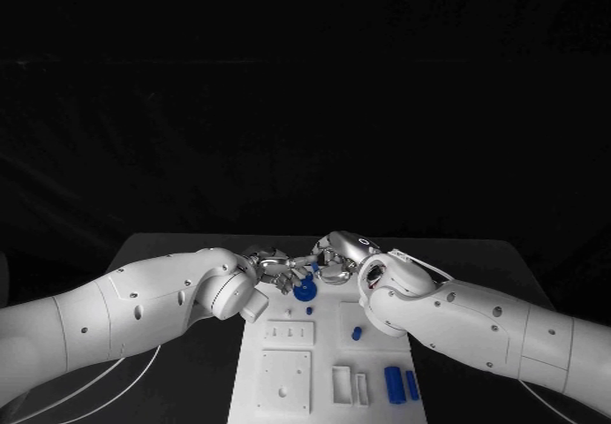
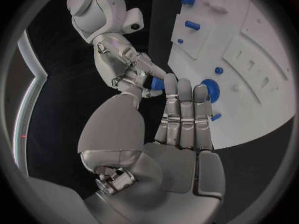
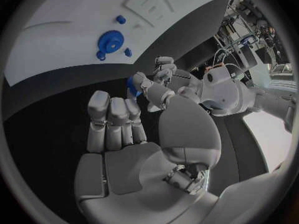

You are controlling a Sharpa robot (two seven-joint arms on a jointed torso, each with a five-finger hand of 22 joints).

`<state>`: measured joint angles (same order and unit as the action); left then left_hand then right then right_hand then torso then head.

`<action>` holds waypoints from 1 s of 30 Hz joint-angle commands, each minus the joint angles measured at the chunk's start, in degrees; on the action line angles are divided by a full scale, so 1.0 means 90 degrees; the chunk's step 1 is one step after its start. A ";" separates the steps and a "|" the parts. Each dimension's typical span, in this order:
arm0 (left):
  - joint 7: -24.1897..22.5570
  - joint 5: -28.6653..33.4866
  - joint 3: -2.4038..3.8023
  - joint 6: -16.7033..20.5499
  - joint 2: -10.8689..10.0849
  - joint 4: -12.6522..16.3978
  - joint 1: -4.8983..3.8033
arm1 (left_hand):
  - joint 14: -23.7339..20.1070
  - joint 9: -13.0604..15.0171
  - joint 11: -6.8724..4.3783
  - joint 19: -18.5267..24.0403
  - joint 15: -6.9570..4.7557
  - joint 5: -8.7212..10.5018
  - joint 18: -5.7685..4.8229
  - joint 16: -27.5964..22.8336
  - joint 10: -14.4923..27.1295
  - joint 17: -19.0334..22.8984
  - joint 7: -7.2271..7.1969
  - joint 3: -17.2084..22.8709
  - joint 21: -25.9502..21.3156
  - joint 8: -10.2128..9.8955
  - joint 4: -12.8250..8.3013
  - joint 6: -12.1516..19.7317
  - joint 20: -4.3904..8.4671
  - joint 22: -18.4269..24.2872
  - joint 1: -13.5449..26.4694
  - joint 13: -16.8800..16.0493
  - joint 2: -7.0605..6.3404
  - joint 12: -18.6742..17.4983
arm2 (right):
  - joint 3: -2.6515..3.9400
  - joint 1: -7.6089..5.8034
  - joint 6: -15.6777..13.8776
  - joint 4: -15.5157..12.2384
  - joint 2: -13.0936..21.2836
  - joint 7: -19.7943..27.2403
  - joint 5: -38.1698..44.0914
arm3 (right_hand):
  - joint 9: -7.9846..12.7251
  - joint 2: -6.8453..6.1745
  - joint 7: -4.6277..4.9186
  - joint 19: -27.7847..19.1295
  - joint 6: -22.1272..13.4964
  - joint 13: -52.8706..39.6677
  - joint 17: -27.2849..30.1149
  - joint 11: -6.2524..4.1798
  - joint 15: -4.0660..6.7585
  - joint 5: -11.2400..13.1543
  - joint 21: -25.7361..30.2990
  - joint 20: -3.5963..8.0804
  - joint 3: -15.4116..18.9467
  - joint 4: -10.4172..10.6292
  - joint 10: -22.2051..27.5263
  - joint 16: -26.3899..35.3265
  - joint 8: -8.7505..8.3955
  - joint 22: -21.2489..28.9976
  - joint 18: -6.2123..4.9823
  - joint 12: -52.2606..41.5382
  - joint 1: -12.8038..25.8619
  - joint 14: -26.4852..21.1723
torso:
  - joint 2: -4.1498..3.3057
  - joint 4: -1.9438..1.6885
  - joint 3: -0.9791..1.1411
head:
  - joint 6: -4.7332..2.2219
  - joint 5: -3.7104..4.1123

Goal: Assemble the parts on the task board

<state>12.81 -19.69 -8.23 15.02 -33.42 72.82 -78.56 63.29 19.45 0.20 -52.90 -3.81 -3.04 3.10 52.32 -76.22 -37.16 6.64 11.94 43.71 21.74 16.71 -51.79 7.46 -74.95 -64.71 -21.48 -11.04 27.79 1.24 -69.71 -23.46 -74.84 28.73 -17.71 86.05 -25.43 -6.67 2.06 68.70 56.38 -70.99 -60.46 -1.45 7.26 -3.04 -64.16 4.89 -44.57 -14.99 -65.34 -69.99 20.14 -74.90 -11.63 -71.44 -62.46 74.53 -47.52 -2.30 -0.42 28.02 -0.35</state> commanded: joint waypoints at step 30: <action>0.0111 -0.0005 0.0004 -0.0058 0.0120 -0.0032 -0.0005 | -0.0184 0.0048 -0.0019 0.0286 0.0042 0.0008 0.0060 0.0335 0.0319 0.0411 -0.0041 -0.0208 0.0228 0.0046 -0.0278 -0.0253 0.0157 -0.0067 -0.1901 -0.0093 0.1109 0.0207 | -0.0102 0.0028 0.0191 -0.0114 -0.0120 -0.0145 0.0161 | -0.0326 -0.0045 0.0318 0.0058 0.0351 -0.0004 -0.0001 0.0004 0.0034 0.0018 -0.0003 -0.0006 -0.0077 0.0001 -0.0058 0.0042 0.0170 -0.0050 -0.0374 0.0020 0.0030 0.0030 | -0.0012 0.0005 0.0004 | 0.0139 -0.0051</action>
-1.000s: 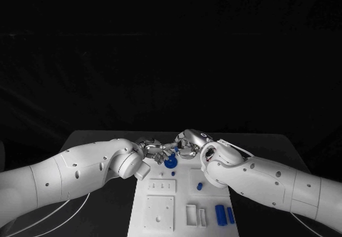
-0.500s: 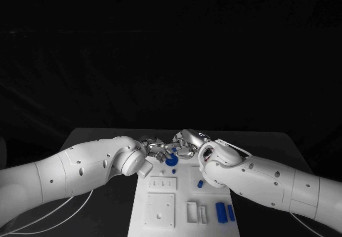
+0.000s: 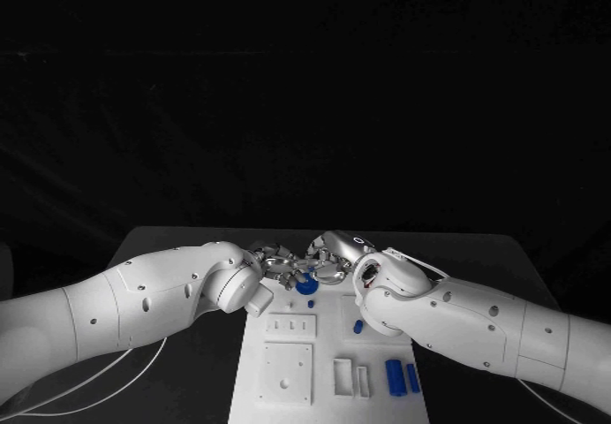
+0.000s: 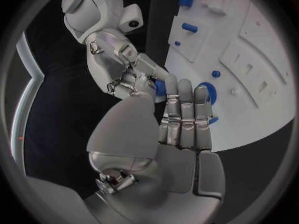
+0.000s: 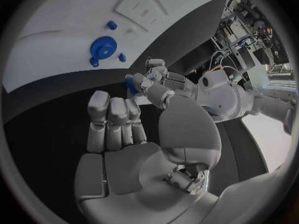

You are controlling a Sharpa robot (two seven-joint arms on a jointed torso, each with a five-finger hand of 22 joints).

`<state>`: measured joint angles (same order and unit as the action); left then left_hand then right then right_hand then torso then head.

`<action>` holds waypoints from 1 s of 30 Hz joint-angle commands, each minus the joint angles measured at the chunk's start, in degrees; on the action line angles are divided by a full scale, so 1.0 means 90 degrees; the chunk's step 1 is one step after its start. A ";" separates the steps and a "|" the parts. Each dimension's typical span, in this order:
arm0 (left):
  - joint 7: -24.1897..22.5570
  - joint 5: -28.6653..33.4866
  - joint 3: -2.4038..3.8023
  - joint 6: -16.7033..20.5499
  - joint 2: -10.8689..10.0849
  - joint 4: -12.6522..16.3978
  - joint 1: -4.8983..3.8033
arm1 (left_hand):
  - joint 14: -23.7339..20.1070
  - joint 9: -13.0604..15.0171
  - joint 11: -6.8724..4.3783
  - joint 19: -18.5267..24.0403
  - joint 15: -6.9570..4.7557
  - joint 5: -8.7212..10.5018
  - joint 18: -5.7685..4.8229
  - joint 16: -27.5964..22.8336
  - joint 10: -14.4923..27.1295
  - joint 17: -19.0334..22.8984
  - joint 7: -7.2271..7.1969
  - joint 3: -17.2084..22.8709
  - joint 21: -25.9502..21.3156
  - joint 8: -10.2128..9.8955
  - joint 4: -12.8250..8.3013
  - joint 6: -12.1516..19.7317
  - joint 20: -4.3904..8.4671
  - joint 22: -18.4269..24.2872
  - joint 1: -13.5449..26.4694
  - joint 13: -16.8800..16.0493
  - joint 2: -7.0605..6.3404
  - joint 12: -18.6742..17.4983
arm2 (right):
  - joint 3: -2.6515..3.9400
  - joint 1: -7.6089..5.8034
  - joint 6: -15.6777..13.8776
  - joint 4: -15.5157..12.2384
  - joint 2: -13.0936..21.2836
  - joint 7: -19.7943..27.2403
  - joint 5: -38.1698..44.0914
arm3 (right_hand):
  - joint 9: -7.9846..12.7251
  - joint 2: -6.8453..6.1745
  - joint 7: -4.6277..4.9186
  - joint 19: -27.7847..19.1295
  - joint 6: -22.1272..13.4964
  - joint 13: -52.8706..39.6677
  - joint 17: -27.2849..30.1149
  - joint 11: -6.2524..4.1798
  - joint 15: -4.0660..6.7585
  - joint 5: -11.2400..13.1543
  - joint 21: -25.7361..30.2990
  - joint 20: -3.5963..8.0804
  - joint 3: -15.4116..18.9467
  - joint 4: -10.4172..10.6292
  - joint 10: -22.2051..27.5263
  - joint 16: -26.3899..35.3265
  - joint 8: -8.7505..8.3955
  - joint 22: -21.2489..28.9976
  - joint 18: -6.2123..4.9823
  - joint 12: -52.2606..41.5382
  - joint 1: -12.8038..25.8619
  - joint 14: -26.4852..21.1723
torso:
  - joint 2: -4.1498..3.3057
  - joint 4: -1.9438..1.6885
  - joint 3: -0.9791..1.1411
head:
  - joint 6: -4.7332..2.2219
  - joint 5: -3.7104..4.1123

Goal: Assemble the parts on the task board

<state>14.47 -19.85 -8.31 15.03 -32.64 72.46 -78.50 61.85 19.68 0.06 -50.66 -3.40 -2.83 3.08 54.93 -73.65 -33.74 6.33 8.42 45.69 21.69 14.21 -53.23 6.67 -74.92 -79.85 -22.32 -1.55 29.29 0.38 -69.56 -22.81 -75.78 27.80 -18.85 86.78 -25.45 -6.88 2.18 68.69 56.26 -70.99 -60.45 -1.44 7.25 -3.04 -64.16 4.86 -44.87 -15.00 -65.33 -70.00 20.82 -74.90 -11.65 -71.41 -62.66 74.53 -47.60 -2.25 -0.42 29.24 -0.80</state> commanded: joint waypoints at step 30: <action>-0.0094 0.0148 0.0013 -0.0201 0.0048 -0.0001 -0.0011 | -0.0073 0.0503 -0.0093 0.0075 -0.0031 -0.0066 -0.0014 0.0531 -0.0022 0.0564 -0.0136 0.2859 0.0264 0.0129 -0.2342 -0.0575 0.0286 -0.0028 0.2096 0.0059 -0.0011 0.0172 | -0.0013 0.0040 -0.0059 0.0011 -0.0007 -0.0074 0.0109 | -0.0330 -0.0032 0.0304 0.0064 0.0369 -0.0017 0.0000 0.0003 0.0034 0.0017 0.0001 -0.0005 -0.0068 0.0003 -0.0079 0.0049 0.0093 -0.0049 -0.0373 0.0006 0.0060 0.0034 | -0.0004 -0.0004 0.0001 | -0.0021 0.0005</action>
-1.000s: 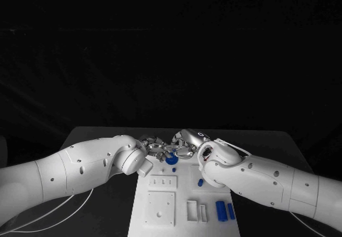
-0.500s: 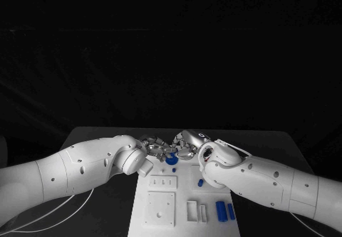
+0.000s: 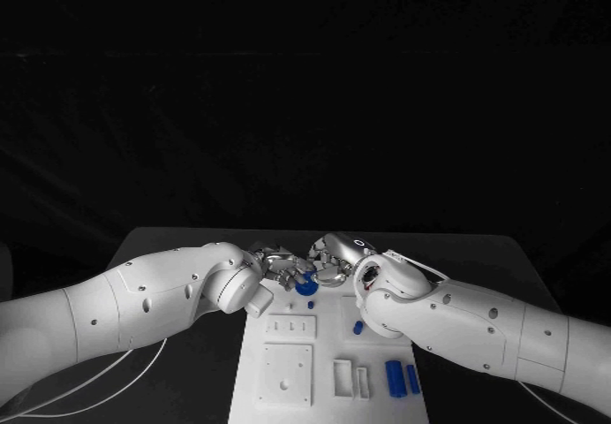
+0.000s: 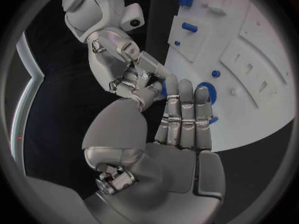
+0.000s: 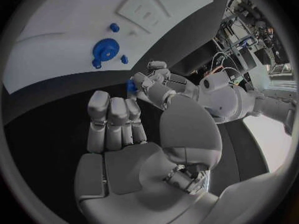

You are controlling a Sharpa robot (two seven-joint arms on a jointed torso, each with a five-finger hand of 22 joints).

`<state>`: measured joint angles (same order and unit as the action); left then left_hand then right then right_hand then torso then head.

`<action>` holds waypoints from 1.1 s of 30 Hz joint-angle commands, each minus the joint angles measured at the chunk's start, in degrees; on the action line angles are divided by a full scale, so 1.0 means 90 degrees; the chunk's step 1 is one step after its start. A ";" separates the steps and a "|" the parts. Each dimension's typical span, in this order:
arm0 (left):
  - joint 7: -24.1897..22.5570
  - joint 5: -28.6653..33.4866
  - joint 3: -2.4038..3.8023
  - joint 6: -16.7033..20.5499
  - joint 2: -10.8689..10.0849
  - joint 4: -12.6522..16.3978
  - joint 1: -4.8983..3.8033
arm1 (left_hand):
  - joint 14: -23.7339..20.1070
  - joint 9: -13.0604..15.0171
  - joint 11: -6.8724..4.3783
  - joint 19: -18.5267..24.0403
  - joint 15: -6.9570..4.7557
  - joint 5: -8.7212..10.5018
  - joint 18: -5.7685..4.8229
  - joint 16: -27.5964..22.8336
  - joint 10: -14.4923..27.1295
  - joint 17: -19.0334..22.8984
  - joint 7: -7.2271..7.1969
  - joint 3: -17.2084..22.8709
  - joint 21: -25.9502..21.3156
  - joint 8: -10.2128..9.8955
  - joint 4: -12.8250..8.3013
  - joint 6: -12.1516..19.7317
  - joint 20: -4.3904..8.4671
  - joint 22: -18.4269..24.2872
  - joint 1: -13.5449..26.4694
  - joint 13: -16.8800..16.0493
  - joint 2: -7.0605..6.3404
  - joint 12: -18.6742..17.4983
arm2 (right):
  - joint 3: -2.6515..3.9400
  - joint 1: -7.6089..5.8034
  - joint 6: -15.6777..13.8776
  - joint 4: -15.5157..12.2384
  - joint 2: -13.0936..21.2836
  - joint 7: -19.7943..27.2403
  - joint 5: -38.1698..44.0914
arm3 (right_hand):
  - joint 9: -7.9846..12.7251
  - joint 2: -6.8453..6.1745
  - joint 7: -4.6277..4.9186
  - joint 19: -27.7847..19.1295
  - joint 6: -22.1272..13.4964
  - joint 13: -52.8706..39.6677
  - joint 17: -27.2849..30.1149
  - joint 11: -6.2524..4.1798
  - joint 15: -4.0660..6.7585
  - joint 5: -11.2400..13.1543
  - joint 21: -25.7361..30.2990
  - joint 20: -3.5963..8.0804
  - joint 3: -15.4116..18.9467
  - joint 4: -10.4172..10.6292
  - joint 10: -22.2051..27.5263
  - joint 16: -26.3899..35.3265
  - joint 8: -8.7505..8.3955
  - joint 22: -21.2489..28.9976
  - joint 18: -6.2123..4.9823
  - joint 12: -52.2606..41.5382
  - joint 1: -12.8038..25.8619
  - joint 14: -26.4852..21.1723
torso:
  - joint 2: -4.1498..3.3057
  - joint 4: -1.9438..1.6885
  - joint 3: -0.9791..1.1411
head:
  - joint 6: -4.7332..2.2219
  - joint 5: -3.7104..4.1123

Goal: Assemble the parts on the task board

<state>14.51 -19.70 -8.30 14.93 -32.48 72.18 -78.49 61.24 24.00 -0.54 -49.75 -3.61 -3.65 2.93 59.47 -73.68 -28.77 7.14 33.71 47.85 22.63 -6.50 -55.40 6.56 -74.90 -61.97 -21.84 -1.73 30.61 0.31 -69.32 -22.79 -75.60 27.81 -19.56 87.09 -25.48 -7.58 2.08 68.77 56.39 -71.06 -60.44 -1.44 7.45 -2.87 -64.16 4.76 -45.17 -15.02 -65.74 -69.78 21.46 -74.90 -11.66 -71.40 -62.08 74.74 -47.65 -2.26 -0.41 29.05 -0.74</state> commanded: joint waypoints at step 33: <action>-0.0030 0.0051 0.0012 -0.0402 0.0023 0.0051 -0.0011 | 0.0098 0.0292 -0.0099 -0.0081 -0.0082 0.0013 0.0008 0.0191 -0.0208 0.0100 -0.0309 0.0344 0.0165 0.0062 -0.0436 -0.0523 0.0367 -0.0025 0.0590 0.0035 -0.0365 0.0027 | -0.0005 0.0024 -0.0104 -0.0016 -0.0007 -0.0005 0.0075 | -0.0335 0.0038 0.0313 0.0062 0.0369 -0.0026 0.0003 0.0000 0.0014 -0.0006 0.0007 0.0002 -0.0071 0.0010 -0.0061 0.0035 0.0021 -0.0046 -0.0371 -0.0009 0.0004 0.0014 | -0.0003 0.0003 0.0004 | 0.0025 0.0001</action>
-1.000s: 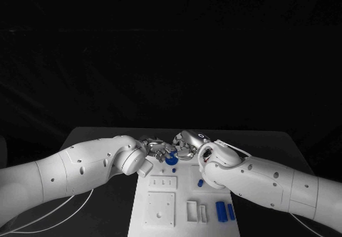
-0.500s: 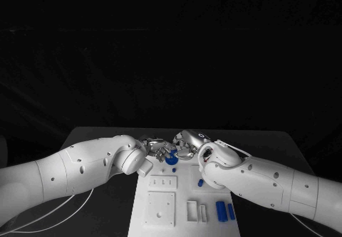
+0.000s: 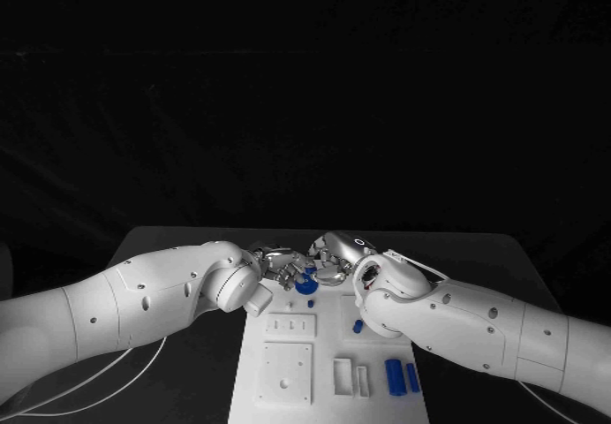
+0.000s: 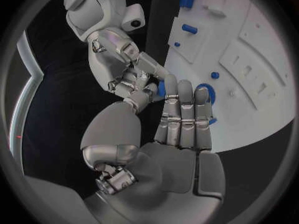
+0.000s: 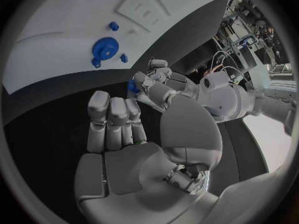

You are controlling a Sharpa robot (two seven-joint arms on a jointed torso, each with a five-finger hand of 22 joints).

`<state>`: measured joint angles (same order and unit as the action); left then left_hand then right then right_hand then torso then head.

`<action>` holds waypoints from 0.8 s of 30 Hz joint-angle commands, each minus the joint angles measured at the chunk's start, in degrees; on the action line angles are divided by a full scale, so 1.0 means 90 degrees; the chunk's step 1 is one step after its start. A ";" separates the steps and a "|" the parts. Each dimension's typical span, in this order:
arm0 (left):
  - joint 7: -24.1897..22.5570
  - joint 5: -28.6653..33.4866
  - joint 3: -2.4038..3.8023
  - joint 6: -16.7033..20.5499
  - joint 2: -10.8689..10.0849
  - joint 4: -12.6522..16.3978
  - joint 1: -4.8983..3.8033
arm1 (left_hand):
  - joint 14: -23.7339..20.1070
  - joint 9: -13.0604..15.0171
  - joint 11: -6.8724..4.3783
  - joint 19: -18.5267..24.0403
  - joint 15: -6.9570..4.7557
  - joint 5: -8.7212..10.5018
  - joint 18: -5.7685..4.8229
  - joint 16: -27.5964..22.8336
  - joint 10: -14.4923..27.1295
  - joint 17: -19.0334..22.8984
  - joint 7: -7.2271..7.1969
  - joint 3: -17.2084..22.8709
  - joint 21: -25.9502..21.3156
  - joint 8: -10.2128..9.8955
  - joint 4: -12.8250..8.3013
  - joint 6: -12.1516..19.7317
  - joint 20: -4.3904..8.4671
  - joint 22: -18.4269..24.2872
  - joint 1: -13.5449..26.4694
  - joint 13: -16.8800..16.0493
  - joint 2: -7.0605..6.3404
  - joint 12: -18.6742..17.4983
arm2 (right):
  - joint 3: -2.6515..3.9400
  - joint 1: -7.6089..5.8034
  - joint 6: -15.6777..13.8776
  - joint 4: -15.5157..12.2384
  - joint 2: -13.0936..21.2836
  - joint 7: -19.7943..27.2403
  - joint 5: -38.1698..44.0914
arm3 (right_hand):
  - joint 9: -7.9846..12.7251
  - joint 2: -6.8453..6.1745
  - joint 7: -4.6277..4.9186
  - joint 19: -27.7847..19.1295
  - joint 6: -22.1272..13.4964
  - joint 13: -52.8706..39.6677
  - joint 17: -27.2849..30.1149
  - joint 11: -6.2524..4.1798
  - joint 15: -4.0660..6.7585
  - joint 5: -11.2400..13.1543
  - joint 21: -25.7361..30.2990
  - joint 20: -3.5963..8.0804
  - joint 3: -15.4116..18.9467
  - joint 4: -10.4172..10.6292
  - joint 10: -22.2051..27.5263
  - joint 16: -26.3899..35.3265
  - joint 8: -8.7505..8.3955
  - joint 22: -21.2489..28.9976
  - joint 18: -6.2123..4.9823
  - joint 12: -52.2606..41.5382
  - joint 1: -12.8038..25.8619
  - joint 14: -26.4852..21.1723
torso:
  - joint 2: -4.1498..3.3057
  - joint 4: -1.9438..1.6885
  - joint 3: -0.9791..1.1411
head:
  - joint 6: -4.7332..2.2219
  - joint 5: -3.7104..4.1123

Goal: Assemble the parts on the task board

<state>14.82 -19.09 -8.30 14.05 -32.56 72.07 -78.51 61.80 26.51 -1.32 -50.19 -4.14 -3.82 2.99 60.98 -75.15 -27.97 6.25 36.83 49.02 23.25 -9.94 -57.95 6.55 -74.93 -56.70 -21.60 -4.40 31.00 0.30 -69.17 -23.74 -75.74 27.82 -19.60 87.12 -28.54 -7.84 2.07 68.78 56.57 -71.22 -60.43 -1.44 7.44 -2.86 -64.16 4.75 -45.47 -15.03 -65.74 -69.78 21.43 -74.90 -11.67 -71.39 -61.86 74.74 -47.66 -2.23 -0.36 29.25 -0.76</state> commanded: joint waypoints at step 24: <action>-0.0206 -0.0351 0.0013 0.0093 0.0026 0.0029 -0.0007 | 0.0483 0.0383 -0.0227 -0.0316 -0.0270 -0.0893 0.0010 0.0384 -0.0568 -0.0032 -0.0413 0.0071 0.0340 0.0185 -0.0367 -0.0684 0.0541 -0.0060 -0.0081 -0.0082 -0.0046 0.0164 | -0.0007 0.0006 -0.0034 0.0170 0.0008 0.0377 -0.0482 | 0.0131 -0.0604 0.0471 0.0060 -0.0203 0.0406 0.0032 0.0142 -0.0111 -0.0031 0.0072 -0.0024 0.0221 0.0187 0.0550 0.0111 -0.0322 -0.0021 -0.0370 0.0506 0.0268 0.0001 | -0.0001 0.0007 0.0004 | 0.0031 -0.0004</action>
<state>14.46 -20.96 -8.27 14.63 -32.51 72.00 -78.51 65.76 26.94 -3.38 -52.80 -6.45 -11.35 3.07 64.34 -79.85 -28.25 6.04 37.54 51.92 23.48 -13.02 -59.37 7.28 -74.91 -57.52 -22.32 -4.18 32.24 0.26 -69.16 -23.63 -74.45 27.86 -18.23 84.95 -27.64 -12.36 5.05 69.00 54.86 -67.64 -60.20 -0.29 6.61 -3.34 -63.67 4.78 -43.75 -13.33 -60.91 -68.93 18.98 -74.90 -11.67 -66.97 -59.78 74.73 -47.68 -2.18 -0.38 29.47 -0.74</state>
